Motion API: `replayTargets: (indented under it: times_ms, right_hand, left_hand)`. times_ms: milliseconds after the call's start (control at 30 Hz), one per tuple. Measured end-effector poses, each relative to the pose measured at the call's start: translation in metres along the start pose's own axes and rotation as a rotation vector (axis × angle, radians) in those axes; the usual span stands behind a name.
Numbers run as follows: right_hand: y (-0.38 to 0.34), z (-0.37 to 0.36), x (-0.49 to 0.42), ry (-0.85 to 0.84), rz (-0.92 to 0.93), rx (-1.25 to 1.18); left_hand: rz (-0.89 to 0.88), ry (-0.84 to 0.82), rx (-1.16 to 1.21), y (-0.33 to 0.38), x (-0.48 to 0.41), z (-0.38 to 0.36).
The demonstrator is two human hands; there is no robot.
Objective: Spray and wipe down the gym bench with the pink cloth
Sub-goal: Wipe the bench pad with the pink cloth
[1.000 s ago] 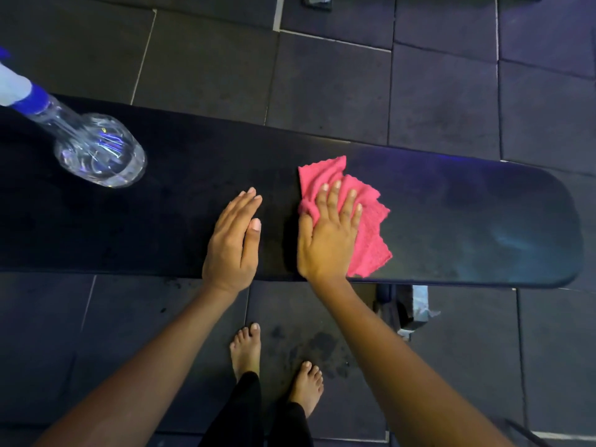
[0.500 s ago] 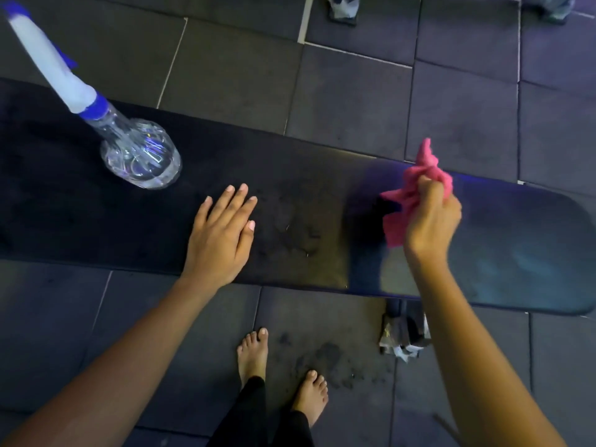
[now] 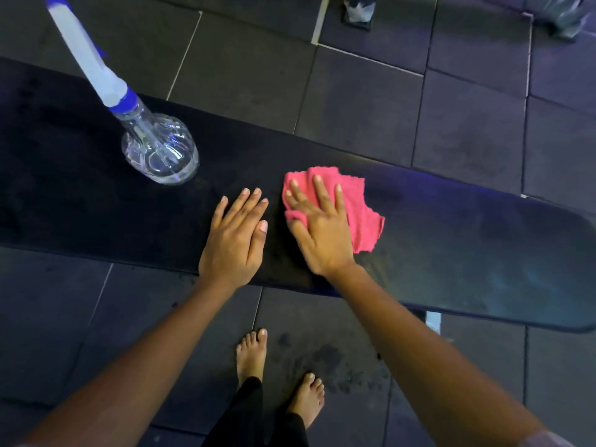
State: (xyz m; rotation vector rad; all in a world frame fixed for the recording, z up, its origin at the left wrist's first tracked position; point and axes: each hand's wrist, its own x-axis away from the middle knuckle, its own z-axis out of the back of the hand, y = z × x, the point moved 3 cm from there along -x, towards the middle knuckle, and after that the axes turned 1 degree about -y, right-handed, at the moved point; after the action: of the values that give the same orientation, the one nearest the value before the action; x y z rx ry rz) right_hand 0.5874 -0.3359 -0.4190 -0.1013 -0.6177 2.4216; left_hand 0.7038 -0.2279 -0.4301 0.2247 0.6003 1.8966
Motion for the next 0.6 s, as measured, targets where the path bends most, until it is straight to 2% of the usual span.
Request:
replayTargets:
  times_ms: [100,267,333,600]
  right_hand:
    - [-0.0003,-0.0012,0.0032,-0.027,0.026,-0.033]
    - [-0.0042,-0.007,0.0061,-0.079,-0.072,0.247]
    - [-0.0046,-0.0051,0.0056,-0.027,-0.135,0.183]
    - [-0.0055,-0.0067,-0.0017,0.119,-0.196,-0.058]
  left_hand:
    - [-0.002,0.011,0.042,-0.0004,0.0006,0.0029]
    - [0.005,0.005,0.063,0.0004,0.0,0.0059]
    - [0.002,-0.004,0.06,0.0001,-0.0001,0.0054]
    - [-0.003,0.0,0.015,-0.0019,0.0005,0.0023]
